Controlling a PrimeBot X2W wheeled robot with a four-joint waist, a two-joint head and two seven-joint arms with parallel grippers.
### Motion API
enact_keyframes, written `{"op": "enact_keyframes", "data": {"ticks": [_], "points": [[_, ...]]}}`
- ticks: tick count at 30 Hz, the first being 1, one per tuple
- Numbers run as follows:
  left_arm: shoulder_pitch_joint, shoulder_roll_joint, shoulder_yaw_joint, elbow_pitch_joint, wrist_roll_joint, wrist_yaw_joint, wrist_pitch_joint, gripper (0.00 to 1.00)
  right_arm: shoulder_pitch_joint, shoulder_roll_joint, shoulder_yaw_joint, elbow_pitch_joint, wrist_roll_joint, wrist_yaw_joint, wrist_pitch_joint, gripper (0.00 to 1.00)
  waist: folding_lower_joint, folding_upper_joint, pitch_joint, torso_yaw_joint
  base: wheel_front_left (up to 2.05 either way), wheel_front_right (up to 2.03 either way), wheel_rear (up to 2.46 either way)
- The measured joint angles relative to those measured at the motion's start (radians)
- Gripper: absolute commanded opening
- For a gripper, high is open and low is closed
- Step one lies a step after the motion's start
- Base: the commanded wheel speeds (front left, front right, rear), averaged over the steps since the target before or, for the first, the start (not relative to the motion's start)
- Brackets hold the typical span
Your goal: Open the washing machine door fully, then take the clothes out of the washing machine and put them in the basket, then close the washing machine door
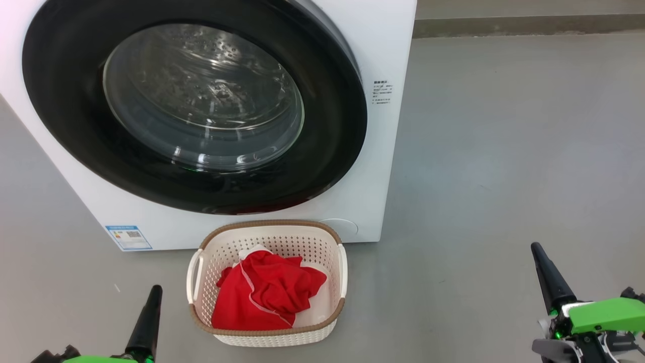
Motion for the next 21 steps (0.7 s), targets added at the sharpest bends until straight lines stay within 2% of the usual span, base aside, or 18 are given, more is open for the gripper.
{"op": "enact_keyframes", "data": {"ticks": [9, 21], "points": [[-0.019, 0.000, -0.001, -0.002, -0.113, 0.000, 0.029, 0.00, -0.018, 0.007, -0.009, -0.006, 0.083, 0.000, 0.031, 0.00, 0.0000, 0.0000, 0.000, 0.003, 0.00, 0.00, 0.00], [-0.019, 0.000, -0.001, -0.002, -0.118, 0.000, 0.030, 0.00, -0.027, 0.009, -0.011, -0.009, 0.087, 0.000, 0.031, 0.00, 0.0000, 0.0000, 0.000, 0.003, 0.00, 0.00, 0.00]]}}
